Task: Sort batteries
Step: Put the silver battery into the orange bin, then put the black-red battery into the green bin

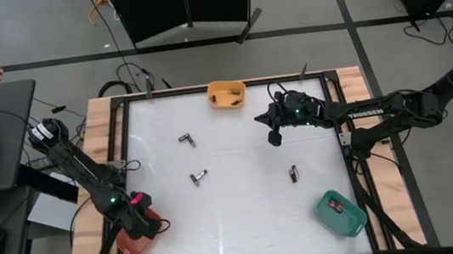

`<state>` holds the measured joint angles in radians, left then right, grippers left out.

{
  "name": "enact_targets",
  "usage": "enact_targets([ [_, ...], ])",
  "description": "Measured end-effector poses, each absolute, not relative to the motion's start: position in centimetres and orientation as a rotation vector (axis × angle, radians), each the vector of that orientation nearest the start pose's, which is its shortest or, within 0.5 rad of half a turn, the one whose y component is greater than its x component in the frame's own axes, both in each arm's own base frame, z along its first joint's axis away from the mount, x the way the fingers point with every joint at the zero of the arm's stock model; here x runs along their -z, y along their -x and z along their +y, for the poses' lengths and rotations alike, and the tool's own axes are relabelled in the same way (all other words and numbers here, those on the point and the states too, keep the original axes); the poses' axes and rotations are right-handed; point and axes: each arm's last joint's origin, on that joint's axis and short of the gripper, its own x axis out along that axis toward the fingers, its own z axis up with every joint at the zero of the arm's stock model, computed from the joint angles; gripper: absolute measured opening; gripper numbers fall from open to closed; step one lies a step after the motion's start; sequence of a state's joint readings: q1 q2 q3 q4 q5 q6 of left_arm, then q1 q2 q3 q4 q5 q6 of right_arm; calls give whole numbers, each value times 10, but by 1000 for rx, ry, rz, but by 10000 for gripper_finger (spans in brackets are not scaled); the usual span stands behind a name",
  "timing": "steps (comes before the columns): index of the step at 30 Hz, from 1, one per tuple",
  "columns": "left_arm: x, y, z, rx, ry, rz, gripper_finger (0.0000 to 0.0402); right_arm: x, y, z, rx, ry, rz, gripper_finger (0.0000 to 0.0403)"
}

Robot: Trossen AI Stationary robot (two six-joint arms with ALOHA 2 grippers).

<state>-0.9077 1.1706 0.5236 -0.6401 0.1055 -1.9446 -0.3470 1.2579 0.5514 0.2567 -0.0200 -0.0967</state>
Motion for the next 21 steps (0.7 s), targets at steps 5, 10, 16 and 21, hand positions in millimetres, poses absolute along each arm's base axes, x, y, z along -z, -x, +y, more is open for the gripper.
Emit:
enact_targets([
  [5,-154,-106,-141,-546,1044,1485,81,-199,-236,-85,300,12,460,14],
  [10,-163,-108,-144,-538,1048,1502,125,-199,-236,-85,300,11,460,17],
  [16,-191,-109,-145,-575,945,1517,126,-199,-236,-85,300,12,459,17],
  [21,-233,-116,-141,-598,842,1443,109,-199,-236,-85,300,13,459,20],
])
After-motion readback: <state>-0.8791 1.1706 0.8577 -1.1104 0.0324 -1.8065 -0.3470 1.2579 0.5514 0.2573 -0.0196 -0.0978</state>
